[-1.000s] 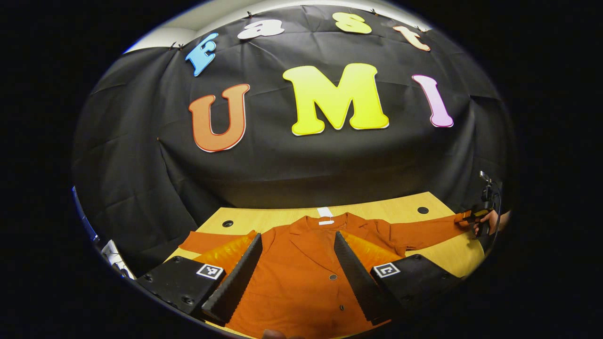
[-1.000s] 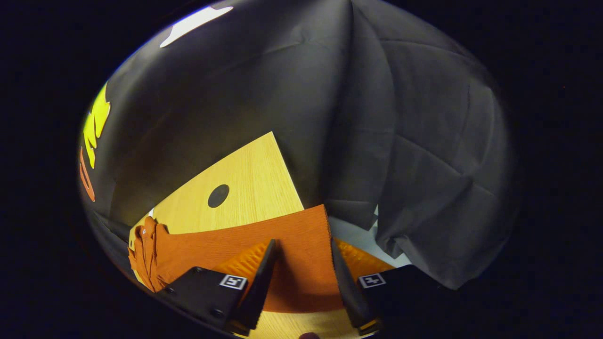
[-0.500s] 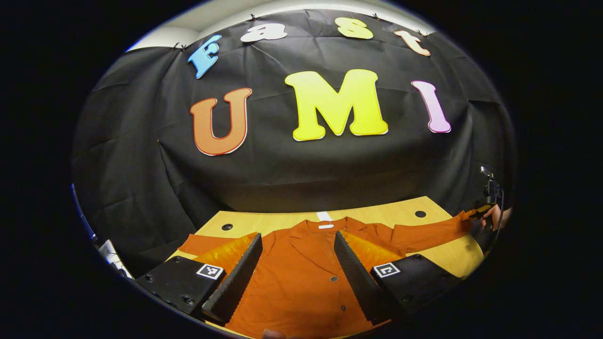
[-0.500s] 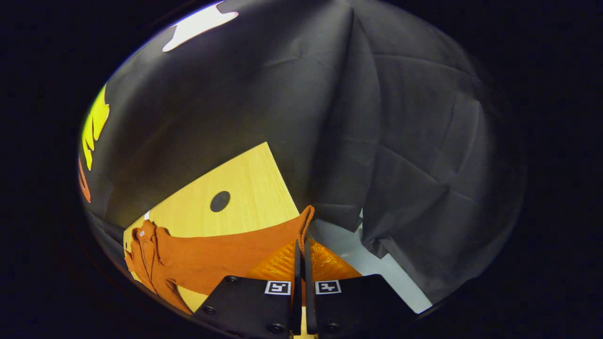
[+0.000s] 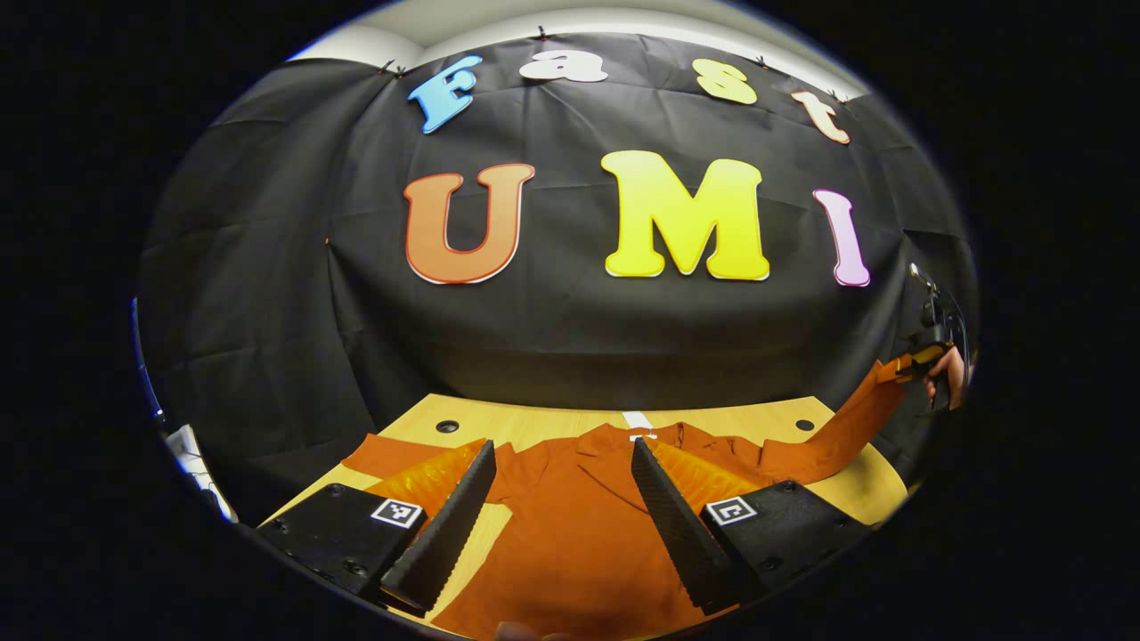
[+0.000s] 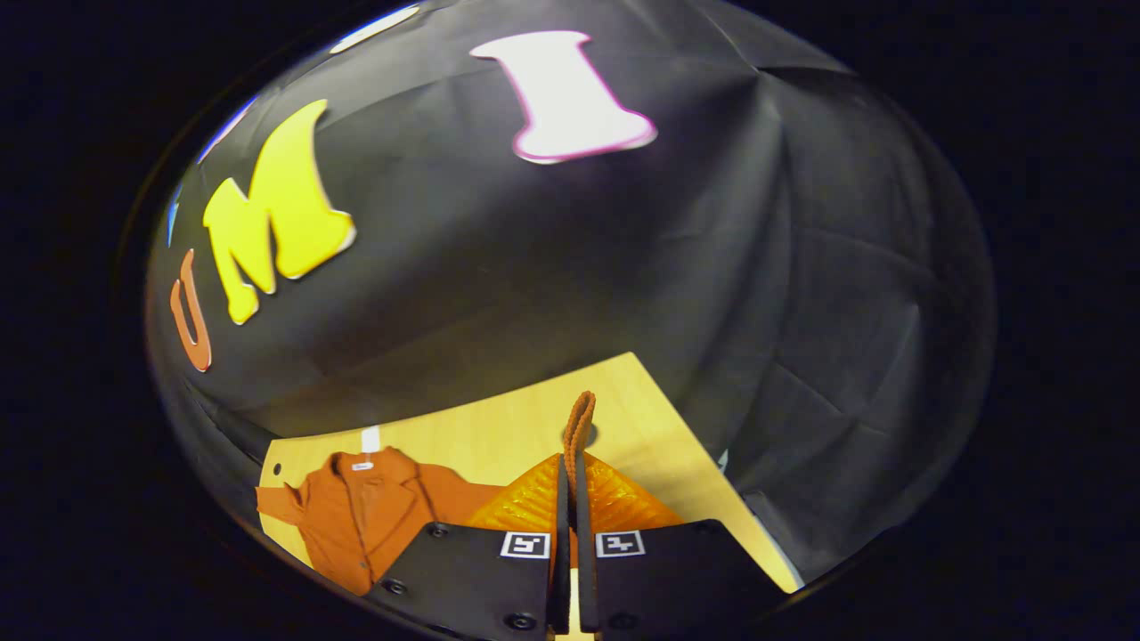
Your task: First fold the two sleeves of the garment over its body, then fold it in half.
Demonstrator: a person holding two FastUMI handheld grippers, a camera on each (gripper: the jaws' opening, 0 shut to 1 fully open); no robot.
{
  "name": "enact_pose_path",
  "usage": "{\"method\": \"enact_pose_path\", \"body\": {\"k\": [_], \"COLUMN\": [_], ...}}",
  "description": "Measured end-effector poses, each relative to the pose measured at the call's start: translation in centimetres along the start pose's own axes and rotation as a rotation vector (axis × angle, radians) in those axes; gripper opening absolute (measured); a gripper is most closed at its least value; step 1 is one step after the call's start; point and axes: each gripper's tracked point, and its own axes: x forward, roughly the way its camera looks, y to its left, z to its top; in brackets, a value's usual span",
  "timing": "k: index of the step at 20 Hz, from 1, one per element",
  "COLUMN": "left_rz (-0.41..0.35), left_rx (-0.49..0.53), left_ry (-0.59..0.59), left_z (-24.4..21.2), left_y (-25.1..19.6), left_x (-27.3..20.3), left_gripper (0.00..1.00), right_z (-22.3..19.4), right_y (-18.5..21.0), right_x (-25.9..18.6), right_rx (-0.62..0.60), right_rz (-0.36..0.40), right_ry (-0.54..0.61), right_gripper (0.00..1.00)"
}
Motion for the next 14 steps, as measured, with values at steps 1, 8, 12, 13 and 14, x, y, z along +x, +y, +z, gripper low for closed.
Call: {"method": "enact_pose_path", "body": {"k": [1, 8, 12, 13, 14], "left_rz": [0.01, 0.129, 0.217, 0.236, 0.251], "left_rx": [-0.008, -0.064, -0.106, -0.118, -0.129], "left_ry": [-0.009, -0.034, -0.017, -0.011, -0.005], "left_z": [0.1, -0.7, -2.1, -2.2, -2.3], "left_y": [1.6, 12.8, 18.8, 20.0, 21.1], "left_x": [-0.3, -2.5, -4.6, -5.2, -5.8], "left_gripper": [0.99, 0.99, 0.99, 0.99, 0.99], "right_z": [0.2, -4.5, -11.3, -13.2, -15.1], "right_y": [3.2, 26.8, 36.8, 38.6, 40.3], "right_x": [-0.7, -1.4, 1.8, 2.9, 3.9], "right_rx": [-0.015, -0.124, -0.174, -0.192, -0.205], "right_rz": [0.022, 0.237, 0.304, 0.317, 0.328], "right_ry": [-0.01, 0.021, 0.101, 0.125, 0.152], "right_gripper": [0.04, 0.04, 0.04, 0.04, 0.04]}}
